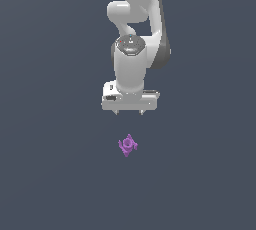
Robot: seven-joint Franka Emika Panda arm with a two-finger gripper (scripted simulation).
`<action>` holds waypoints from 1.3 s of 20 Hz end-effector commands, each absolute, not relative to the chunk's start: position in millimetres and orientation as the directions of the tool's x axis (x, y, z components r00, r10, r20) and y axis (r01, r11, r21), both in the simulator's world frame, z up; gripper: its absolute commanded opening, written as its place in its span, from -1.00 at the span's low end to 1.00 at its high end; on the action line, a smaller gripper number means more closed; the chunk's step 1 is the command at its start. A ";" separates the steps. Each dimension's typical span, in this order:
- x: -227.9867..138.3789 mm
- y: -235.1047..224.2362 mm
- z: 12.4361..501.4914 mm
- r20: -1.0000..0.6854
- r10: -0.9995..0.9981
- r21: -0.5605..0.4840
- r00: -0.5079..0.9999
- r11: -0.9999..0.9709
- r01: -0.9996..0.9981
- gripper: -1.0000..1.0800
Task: Pick up the object and move it to a goal position.
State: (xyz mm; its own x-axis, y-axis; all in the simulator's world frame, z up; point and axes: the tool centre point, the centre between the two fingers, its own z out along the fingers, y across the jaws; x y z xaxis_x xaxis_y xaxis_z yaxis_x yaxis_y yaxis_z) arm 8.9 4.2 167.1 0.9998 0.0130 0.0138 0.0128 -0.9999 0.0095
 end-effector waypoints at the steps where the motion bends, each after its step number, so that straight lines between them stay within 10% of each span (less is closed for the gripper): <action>1: 13.2 4.3 164.1 0.012 0.040 0.011 0.999 -0.999 0.040 0.92; 26: 89.3 0.8 97.3 -0.001 0.530 0.003 0.848 -0.848 0.530 0.92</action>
State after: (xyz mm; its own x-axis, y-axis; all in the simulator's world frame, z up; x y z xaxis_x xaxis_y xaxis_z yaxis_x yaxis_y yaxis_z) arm 86.3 1.1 100.2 0.8591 0.5119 -0.0015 0.5119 -0.8591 0.0034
